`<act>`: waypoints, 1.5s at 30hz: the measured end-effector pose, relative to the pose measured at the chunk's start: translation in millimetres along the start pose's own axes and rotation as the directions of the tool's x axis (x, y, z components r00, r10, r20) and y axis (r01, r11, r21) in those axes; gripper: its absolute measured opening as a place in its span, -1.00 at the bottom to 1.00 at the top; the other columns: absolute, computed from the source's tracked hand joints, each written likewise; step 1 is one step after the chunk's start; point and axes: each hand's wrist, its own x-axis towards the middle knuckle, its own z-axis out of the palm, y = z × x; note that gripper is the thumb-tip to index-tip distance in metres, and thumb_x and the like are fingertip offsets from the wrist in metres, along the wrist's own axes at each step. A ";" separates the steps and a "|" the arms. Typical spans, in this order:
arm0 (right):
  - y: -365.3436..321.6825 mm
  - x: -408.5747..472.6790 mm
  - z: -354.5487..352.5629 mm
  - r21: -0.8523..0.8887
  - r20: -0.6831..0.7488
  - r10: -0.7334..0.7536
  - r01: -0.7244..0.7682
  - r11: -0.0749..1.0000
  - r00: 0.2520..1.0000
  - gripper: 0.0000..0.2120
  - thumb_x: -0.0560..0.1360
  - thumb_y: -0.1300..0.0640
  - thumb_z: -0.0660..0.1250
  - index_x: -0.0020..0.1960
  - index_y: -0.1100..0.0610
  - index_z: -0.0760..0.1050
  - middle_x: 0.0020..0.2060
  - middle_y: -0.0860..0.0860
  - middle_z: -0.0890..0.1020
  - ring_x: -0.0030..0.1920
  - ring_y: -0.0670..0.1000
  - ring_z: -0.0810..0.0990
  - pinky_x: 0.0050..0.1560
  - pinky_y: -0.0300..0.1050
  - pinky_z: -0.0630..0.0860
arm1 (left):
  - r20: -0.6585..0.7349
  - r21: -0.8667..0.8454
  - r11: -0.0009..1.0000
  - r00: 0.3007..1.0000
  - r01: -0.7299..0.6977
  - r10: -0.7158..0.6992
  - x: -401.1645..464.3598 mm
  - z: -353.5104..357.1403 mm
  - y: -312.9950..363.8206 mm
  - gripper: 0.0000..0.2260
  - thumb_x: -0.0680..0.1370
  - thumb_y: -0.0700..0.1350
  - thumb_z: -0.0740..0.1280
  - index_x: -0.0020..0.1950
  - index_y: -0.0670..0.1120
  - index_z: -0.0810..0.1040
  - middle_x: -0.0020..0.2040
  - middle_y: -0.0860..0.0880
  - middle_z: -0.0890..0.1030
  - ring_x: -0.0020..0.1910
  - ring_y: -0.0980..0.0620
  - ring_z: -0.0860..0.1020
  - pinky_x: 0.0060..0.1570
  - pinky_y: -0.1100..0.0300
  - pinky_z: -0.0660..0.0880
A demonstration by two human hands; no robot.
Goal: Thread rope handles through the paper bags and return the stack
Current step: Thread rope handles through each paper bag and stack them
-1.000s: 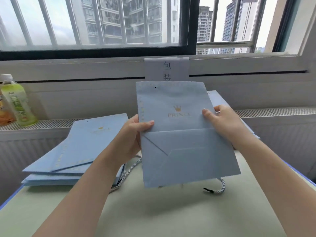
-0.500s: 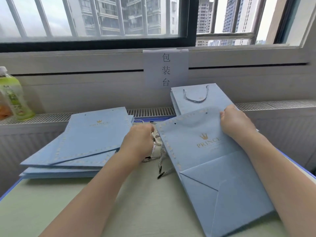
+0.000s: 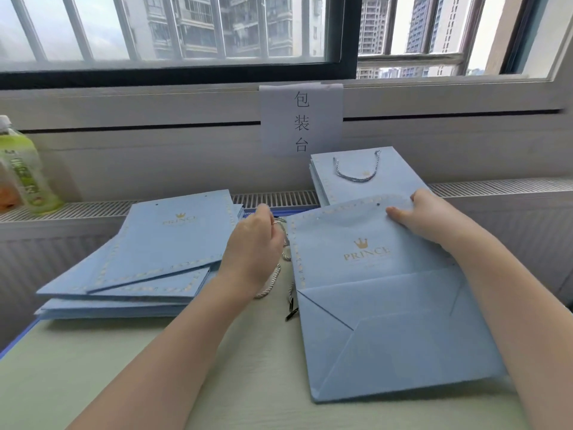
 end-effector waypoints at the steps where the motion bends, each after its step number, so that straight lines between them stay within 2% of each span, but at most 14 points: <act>1: 0.4 -0.5 -0.9 -0.020 0.019 0.005 -0.004 1.000 1.000 -0.53 0.56 -0.08 0.23 0.20 0.32 0.30 -0.11 0.16 0.48 -0.15 0.12 0.43 -0.39 -0.12 0.21 | -0.088 -0.087 0.996 0.996 0.006 -0.013 0.9 -3.1 1.7 -0.89 0.61 -0.18 0.15 -0.11 -0.15 0.35 -0.28 -0.09 0.51 -0.29 -0.08 0.44 -0.32 0.09 0.32; 4: -1.0 -5.4 -0.8 -0.149 0.120 -0.001 0.019 0.989 0.993 -0.60 0.56 -0.10 0.23 -0.04 0.28 0.35 -0.29 0.09 0.43 -0.32 0.05 0.40 -0.41 -0.15 0.21 | -0.256 -0.272 0.960 0.967 -0.064 -0.008 3.5 -10.1 6.2 -0.90 0.62 -0.13 0.18 -0.08 -0.11 0.39 -0.29 -0.04 0.57 -0.30 -0.04 0.57 -0.28 0.06 0.47; 6: -5.1 -11.6 -0.1 -0.270 0.165 -0.004 0.049 0.962 0.986 -0.60 0.55 -0.11 0.24 -0.25 0.19 0.27 -0.35 0.05 0.40 -0.38 0.01 0.37 -0.41 -0.17 0.21 | -0.302 -0.321 0.935 0.952 -0.148 0.047 2.7 -12.2 11.0 -0.91 0.61 -0.12 0.22 -0.08 -0.09 0.42 -0.39 0.09 0.49 -0.40 0.15 0.52 -0.38 0.26 0.40; 10: -20.8 -27.5 5.3 -0.497 0.079 -0.083 0.112 0.861 0.993 -0.66 0.55 -0.10 0.22 -0.24 0.10 0.26 -0.21 0.01 0.43 -0.13 0.09 0.43 -0.14 -0.11 0.32 | -0.306 -0.368 0.900 0.945 -0.233 0.120 -1.2 -12.7 17.9 -0.92 0.58 -0.10 0.29 -0.09 -0.05 0.51 -0.50 0.13 0.34 -0.51 0.15 0.35 -0.44 0.41 0.22; 12: -29.4 -31.3 13.2 -0.335 0.039 -0.275 0.272 0.902 0.961 -0.77 0.56 -0.07 0.21 -0.05 0.10 0.40 -0.06 0.01 0.49 -0.02 0.09 0.46 -0.06 -0.08 0.38 | -0.282 -0.374 0.895 0.949 -0.244 0.140 -1.4 -10.9 17.8 -0.93 0.55 -0.08 0.34 -0.10 -0.03 0.59 -0.50 0.14 0.38 -0.49 0.15 0.36 -0.42 0.38 0.24; 14: -40.7 -38.3 20.6 0.012 0.088 -0.469 0.470 0.883 0.879 -0.81 0.55 -0.03 0.25 0.11 0.02 0.45 -0.05 -0.06 0.53 -0.07 -0.03 0.51 -0.11 -0.15 0.44 | -0.254 -0.356 0.897 0.951 -0.264 0.179 -2.3 -8.8 18.2 -0.93 0.52 -0.10 0.39 -0.07 -0.05 0.66 -0.40 0.19 0.52 -0.40 0.19 0.47 -0.33 0.38 0.35; 17: -56.5 -50.9 32.8 0.314 0.115 -0.645 0.588 0.745 0.755 -0.88 0.53 0.04 0.30 0.04 0.02 0.49 -0.15 -0.13 0.55 -0.25 -0.15 0.51 -0.37 -0.43 0.34 | -0.210 -0.348 0.895 0.954 -0.279 0.215 -4.1 -5.7 20.2 -0.89 0.51 -0.25 0.37 -0.01 -0.12 0.67 -0.19 0.03 0.66 -0.21 0.17 0.58 -0.17 0.34 0.48; 21: -57.2 -48.6 39.3 0.418 -0.009 -0.635 0.579 0.700 0.773 -0.86 0.52 0.03 0.32 -0.15 0.07 0.50 -0.27 -0.09 0.58 -0.37 -0.13 0.54 -0.43 -0.43 0.33 | -0.132 -0.462 0.858 0.974 -0.225 0.185 -3.5 -5.4 21.5 -0.85 0.53 -0.32 0.32 0.02 -0.15 0.63 -0.25 0.17 0.60 -0.28 0.27 0.55 -0.21 0.44 0.42; 26: -51.3 -39.0 27.5 0.525 -0.174 -0.516 0.523 0.672 0.839 -0.87 0.57 0.15 0.25 -0.16 0.10 0.45 -0.26 0.02 0.56 -0.31 -0.05 0.54 -0.37 -0.32 0.40 | -0.151 -0.501 0.845 0.980 -0.188 0.129 -2.8 -4.3 21.3 -0.90 0.55 -0.25 0.33 0.01 -0.19 0.62 -0.33 0.10 0.60 -0.36 0.22 0.56 -0.28 0.37 0.48; 30: -52.1 -39.4 20.7 0.581 -0.241 -0.441 0.492 0.648 0.865 -0.86 0.59 0.19 0.18 -0.13 0.14 0.44 -0.18 0.10 0.59 -0.21 -0.05 0.56 -0.16 -0.16 0.51 | -0.172 -0.526 0.830 0.979 -0.187 0.112 -1.7 -7.4 20.5 -0.88 0.57 -0.21 0.28 -0.02 -0.15 0.62 -0.33 0.06 0.60 -0.37 0.00 0.53 -0.27 0.03 0.50; 34: -56.2 -48.5 13.1 0.928 -0.115 -0.445 0.256 0.271 0.888 -0.78 0.63 0.22 0.06 -0.17 0.15 0.35 -0.31 0.04 0.56 -0.27 0.02 0.56 -0.19 -0.15 0.53 | -0.178 -0.450 0.866 0.972 -0.219 0.153 -4.2 -5.0 22.8 -0.87 0.58 -0.13 0.29 -0.05 -0.09 0.63 -0.28 0.13 0.61 -0.31 0.22 0.53 -0.23 0.29 0.48; 36: -55.7 -48.5 8.0 0.953 -0.148 -0.402 0.239 0.188 0.903 -0.78 0.63 0.23 0.05 -0.17 0.14 0.34 -0.41 -0.01 0.48 -0.42 -0.01 0.45 -0.32 -0.16 0.46 | -0.162 -0.323 0.919 0.970 -0.226 0.182 -3.8 -1.3 20.0 -0.84 0.59 -0.15 0.27 0.06 -0.12 0.63 -0.12 0.07 0.64 -0.16 0.21 0.54 -0.10 0.35 0.45; 40: -49.8 -37.2 10.2 0.836 -0.197 -0.303 0.321 0.445 0.932 -0.76 0.61 0.30 0.04 -0.07 0.13 0.46 -0.45 -0.03 0.39 -0.55 -0.11 0.26 -0.51 -0.28 0.24 | 0.140 -0.016 0.992 0.982 -0.128 0.129 -3.0 12.6 4.4 -0.65 0.62 -0.11 0.19 0.40 -0.13 0.37 0.33 -0.06 0.46 0.34 -0.02 0.35 0.30 0.16 0.25; 45: -42.4 -31.7 18.9 0.636 -0.015 -0.283 0.227 0.738 0.959 -0.65 0.50 0.41 0.03 0.02 0.14 0.53 -0.25 0.01 0.54 -0.40 -0.09 0.46 -0.46 -0.33 0.41 | 0.268 0.088 0.992 0.961 -0.089 0.062 -4.4 20.7 0.1 -0.59 0.61 -0.01 0.18 0.43 -0.14 0.30 0.37 -0.08 0.38 0.37 -0.05 0.28 0.34 0.14 0.19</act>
